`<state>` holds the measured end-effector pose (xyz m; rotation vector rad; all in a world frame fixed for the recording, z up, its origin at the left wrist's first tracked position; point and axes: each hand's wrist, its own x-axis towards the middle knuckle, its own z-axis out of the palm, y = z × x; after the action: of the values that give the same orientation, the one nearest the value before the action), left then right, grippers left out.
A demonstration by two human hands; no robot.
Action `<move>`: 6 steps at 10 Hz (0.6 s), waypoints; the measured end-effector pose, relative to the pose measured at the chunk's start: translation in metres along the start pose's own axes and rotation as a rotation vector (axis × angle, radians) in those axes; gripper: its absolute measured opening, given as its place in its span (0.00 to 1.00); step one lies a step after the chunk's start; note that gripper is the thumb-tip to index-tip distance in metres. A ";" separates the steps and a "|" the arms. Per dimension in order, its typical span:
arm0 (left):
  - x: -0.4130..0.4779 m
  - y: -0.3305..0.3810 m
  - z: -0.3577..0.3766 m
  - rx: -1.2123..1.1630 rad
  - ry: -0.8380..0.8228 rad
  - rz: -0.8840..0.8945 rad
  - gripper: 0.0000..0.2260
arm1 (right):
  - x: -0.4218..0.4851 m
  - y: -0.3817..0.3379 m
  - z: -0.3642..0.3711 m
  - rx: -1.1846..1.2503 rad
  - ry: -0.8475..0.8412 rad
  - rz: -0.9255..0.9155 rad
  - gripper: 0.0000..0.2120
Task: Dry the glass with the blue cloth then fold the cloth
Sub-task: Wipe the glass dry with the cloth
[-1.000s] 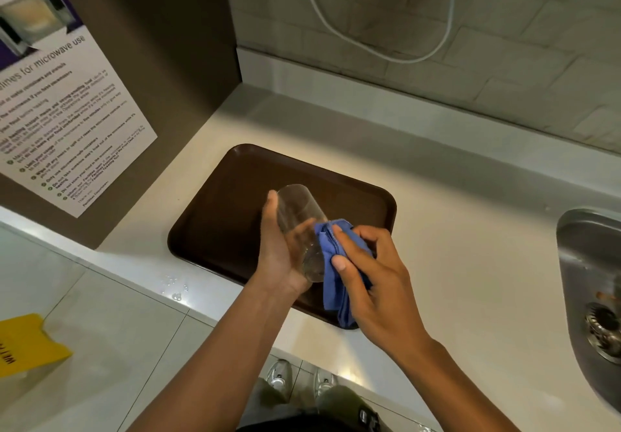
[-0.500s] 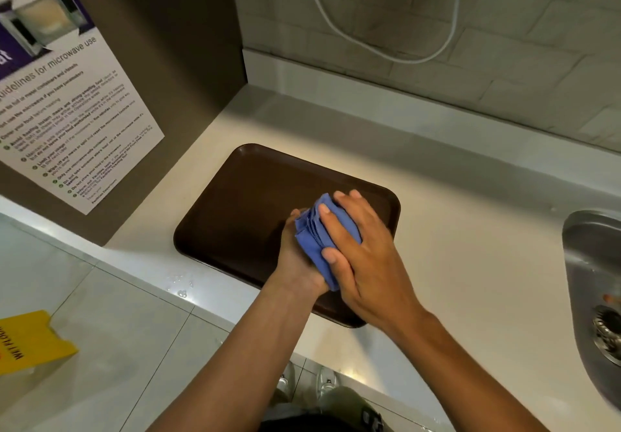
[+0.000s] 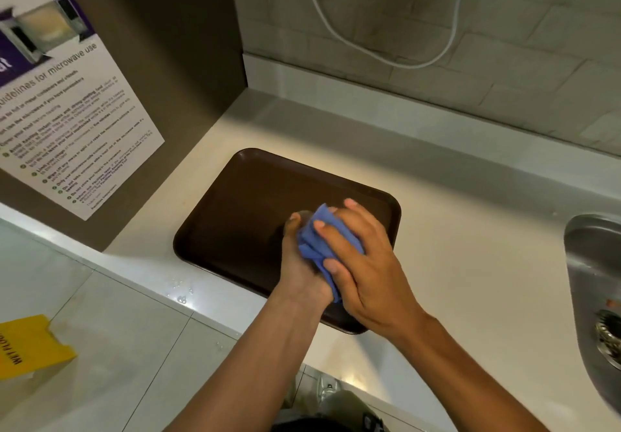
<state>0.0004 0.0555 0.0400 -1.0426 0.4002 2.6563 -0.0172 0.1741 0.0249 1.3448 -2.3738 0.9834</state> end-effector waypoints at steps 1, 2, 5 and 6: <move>-0.003 -0.007 0.003 0.602 0.240 0.270 0.20 | 0.020 0.007 -0.011 0.022 -0.115 -0.002 0.21; -0.009 -0.002 0.003 0.057 -0.008 0.189 0.21 | 0.019 0.000 -0.006 0.274 -0.012 0.348 0.23; -0.005 -0.004 0.004 0.020 0.115 0.170 0.15 | 0.020 0.006 -0.003 -0.081 -0.030 -0.111 0.22; -0.006 0.002 0.012 0.035 0.088 0.220 0.23 | 0.024 0.007 -0.006 0.305 0.012 0.404 0.24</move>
<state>-0.0035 0.0573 0.0526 -1.1687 0.6104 2.7876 -0.0368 0.1649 0.0381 0.9504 -2.6240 1.5076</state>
